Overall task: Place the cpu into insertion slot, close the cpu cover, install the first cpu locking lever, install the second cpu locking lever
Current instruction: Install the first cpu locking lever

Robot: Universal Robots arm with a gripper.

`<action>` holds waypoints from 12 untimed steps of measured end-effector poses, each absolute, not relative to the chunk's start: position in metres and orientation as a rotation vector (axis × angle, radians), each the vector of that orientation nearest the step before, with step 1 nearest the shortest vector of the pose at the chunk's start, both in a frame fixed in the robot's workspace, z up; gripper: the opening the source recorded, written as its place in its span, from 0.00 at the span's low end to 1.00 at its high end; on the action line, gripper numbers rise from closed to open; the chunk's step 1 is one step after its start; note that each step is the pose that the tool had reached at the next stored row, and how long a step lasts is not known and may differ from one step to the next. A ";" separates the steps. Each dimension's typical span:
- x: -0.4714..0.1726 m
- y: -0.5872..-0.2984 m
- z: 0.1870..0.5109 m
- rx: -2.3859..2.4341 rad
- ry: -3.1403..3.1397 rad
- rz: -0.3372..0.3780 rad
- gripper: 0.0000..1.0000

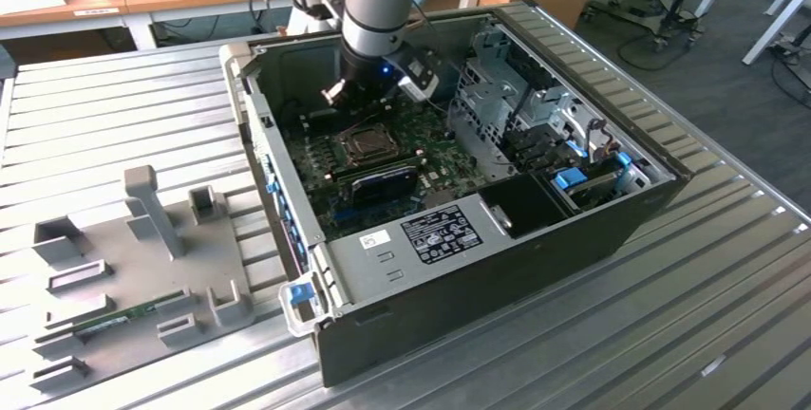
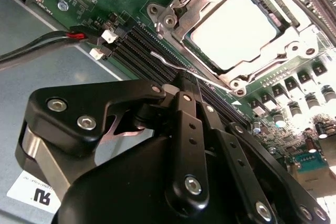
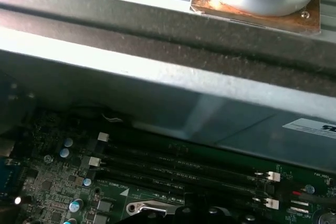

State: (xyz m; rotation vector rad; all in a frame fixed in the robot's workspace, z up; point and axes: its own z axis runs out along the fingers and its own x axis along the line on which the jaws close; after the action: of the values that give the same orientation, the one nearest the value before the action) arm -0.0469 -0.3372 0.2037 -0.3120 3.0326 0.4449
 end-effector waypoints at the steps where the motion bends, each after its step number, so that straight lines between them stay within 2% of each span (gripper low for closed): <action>1: -0.047 -0.337 0.203 -0.312 3.032 0.445 0.10; 12: -0.046 -0.337 0.196 -0.312 3.033 0.445 0.10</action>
State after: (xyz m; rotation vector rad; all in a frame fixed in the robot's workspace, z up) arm -0.0462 -0.3373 0.1959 -0.3120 3.0326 0.4447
